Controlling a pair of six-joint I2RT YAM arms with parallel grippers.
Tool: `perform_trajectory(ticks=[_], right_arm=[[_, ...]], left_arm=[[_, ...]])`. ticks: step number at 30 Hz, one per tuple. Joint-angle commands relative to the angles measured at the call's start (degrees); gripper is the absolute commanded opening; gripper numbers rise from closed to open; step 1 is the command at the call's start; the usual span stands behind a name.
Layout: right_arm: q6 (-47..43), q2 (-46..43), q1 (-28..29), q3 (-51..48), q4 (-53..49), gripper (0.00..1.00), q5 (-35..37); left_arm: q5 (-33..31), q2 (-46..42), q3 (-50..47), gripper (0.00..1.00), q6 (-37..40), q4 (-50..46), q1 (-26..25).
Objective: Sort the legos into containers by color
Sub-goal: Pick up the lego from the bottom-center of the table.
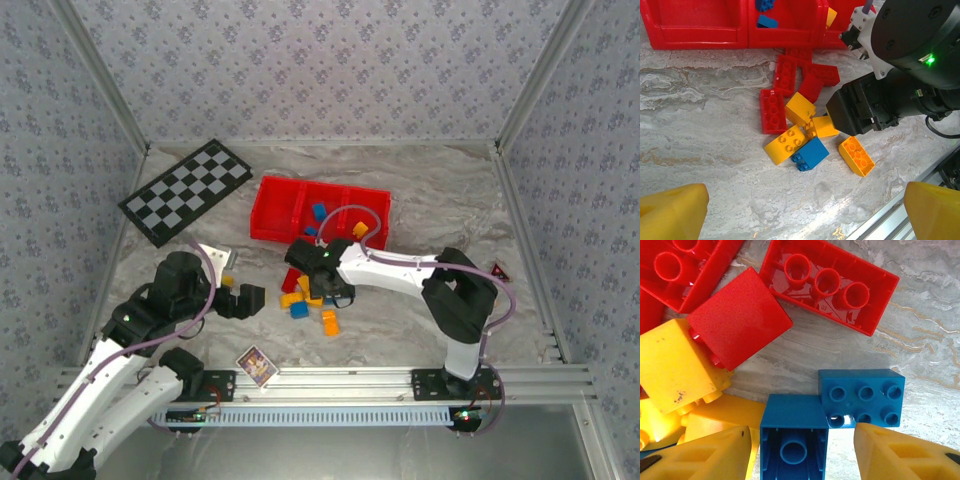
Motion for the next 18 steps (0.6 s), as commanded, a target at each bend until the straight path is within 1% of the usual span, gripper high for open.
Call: perform_trajectory(ticks=[1, 8, 13, 18], right_arm=[[0.47, 1.39, 0.07, 1.15, -1.91, 0.56, 1.46], [0.38, 1.62, 0.06, 0.66, -0.81, 0.50, 1.46], [0.07, 1.53, 0.04, 0.58, -0.30, 0.40, 1.55], [0.05, 1.18, 0.18, 0.67, 0.03, 0.35, 1.81]], left_arm=[[-0.43, -0.30, 0.06, 1.00, 1.13, 0.07, -0.47], [-0.73, -0.30, 0.03, 1.00, 1.13, -0.01, -0.58], [-0.91, -0.30, 0.06, 1.00, 1.13, -0.01, -0.58], [-0.99, -0.30, 0.06, 1.00, 1.22, -0.06, -0.58]])
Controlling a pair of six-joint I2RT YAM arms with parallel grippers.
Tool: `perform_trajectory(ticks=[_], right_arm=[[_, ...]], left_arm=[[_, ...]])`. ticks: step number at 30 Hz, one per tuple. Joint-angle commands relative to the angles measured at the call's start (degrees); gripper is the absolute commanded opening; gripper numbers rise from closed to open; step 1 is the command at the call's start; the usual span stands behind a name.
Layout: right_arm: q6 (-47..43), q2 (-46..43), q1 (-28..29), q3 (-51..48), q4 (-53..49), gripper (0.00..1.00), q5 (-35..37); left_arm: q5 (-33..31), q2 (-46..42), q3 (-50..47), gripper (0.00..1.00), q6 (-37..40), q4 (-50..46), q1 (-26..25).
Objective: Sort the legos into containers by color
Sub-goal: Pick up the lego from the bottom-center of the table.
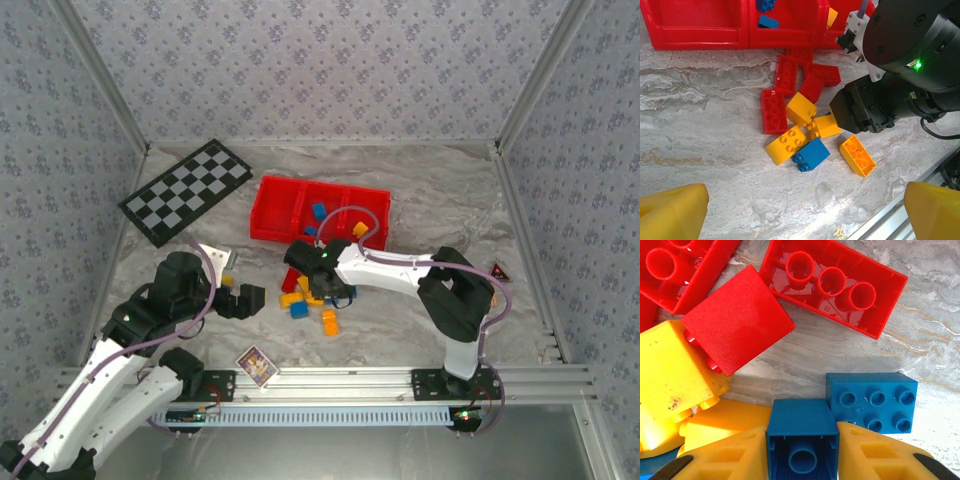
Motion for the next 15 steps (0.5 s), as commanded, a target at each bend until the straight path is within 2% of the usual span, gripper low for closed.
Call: perform_trajectory(ticks=[1, 6, 15], right_arm=[[0.28, 0.05, 0.20, 0.82, -0.66, 0.34, 1.76], [-0.33, -1.82, 0.68, 2.46, -1.95, 0.28, 3.13], [-4.43, -7.26, 0.55, 7.31, -2.81, 0.27, 6.36]], left_arm=[[-0.67, -0.30, 0.05, 1.00, 1.20, -0.10, -0.36], [-0.64, -0.30, 0.06, 1.00, 1.21, -0.15, -0.34], [-0.98, -0.30, 0.05, 1.00, 1.29, -0.16, -0.35]])
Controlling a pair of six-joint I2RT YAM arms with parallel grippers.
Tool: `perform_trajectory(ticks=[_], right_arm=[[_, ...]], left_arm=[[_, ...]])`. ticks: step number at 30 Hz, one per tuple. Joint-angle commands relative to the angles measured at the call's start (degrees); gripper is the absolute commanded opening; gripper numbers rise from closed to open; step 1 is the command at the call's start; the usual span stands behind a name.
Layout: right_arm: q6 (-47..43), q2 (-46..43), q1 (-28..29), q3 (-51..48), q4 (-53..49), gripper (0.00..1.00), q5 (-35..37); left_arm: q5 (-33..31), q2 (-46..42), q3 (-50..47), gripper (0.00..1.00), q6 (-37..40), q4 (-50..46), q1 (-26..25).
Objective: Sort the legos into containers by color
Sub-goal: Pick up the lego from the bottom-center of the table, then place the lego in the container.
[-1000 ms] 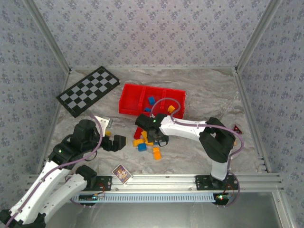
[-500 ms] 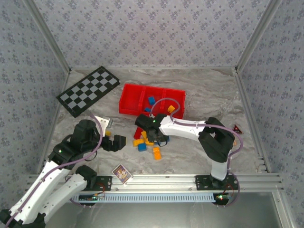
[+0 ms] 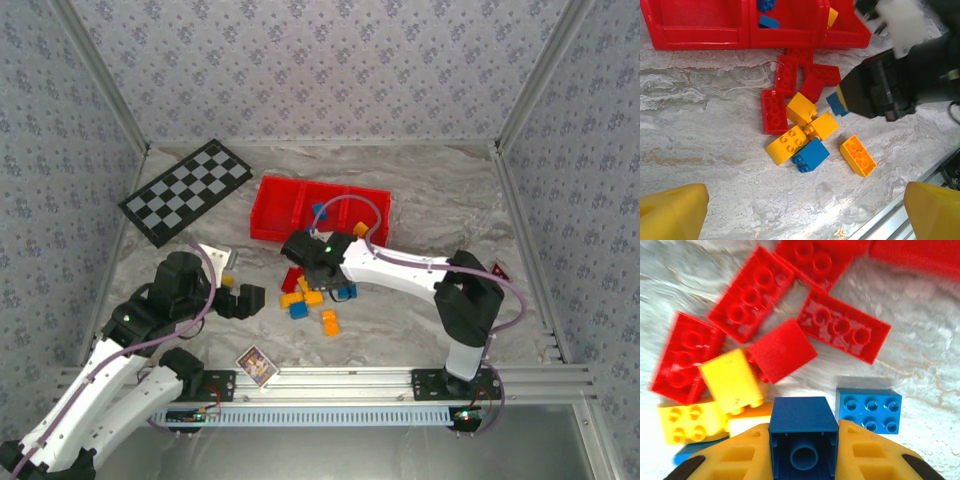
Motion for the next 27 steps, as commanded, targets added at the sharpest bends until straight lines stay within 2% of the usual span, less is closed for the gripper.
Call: perform_trajectory(ticks=[1, 7, 12, 18, 27], right_arm=[[-3.06, -3.32, -0.45, 3.73, -1.33, 0.27, 3.64], [-10.38, -1.85, -4.77, 11.67, 0.65, 0.27, 3.69], [-16.77, 2.90, -8.61, 19.92, 1.34, 0.27, 2.14], [-20.70, 11.70, -14.60, 28.58, 2.60, 0.27, -4.22], [-24.36, 25.51, -19.37, 42.12, -2.35, 0.26, -7.44]], left_arm=[[-0.80, -0.29, 0.06, 1.00, 1.24, -0.16, -0.32], [-0.79, -0.30, 0.03, 1.00, 1.28, -0.19, -0.34], [-0.80, -0.23, 0.01, 1.00, 1.35, -0.19, -0.36], [-0.80, 0.14, 0.05, 1.00, 1.44, -0.17, -0.36], [-1.12, -0.21, 0.05, 1.00, 1.53, -0.27, -0.43]])
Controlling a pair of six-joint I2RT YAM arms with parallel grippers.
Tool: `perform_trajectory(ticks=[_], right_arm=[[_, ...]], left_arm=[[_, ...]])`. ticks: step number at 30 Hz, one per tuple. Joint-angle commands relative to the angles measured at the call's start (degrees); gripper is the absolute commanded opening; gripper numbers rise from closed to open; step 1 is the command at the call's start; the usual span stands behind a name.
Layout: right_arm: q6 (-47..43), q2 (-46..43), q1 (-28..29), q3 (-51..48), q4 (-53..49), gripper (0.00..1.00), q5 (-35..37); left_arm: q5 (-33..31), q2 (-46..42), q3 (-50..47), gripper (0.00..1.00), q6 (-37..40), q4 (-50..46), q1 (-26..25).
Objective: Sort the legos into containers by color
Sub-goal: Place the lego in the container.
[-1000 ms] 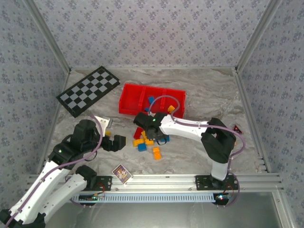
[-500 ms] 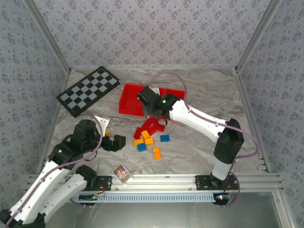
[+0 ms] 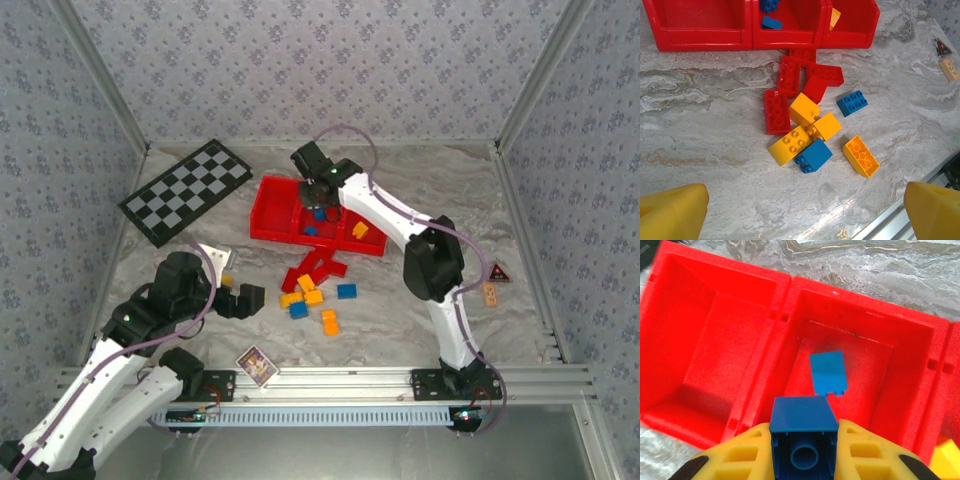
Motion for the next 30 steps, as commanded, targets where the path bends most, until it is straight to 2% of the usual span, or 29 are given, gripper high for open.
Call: perform_trajectory(ticks=[1, 10, 15, 22, 27, 30], right_arm=[[-2.84, 2.85, -0.64, 4.88, -4.34, 0.26, -1.66], [-3.77, 8.10, -1.57, 9.11, -12.58, 0.31, 1.08], [-4.67, 7.40, -0.91, 8.91, -14.24, 0.49, 3.82], [-5.93, 5.29, 0.67, 11.26, -17.46, 0.69, 4.22], [-8.11, 1.55, 2.11, 10.21, -20.53, 0.75, 4.38], [-9.32, -3.28, 3.15, 5.36, -19.80, 0.77, 4.91]], left_arm=[[-0.52, -0.17, 0.05, 1.00, 1.14, -0.24, -0.40], [-0.35, 0.01, -0.03, 1.00, 1.14, -0.15, -0.44], [0.01, 0.61, -0.02, 1.00, 1.22, -0.04, -0.43], [-0.15, 1.06, 0.04, 1.00, 1.13, -0.17, -0.45], [-0.47, 1.33, 0.06, 1.00, 1.05, -0.20, -0.45], [-0.48, 1.65, 0.08, 1.00, 0.96, -0.26, -0.41]])
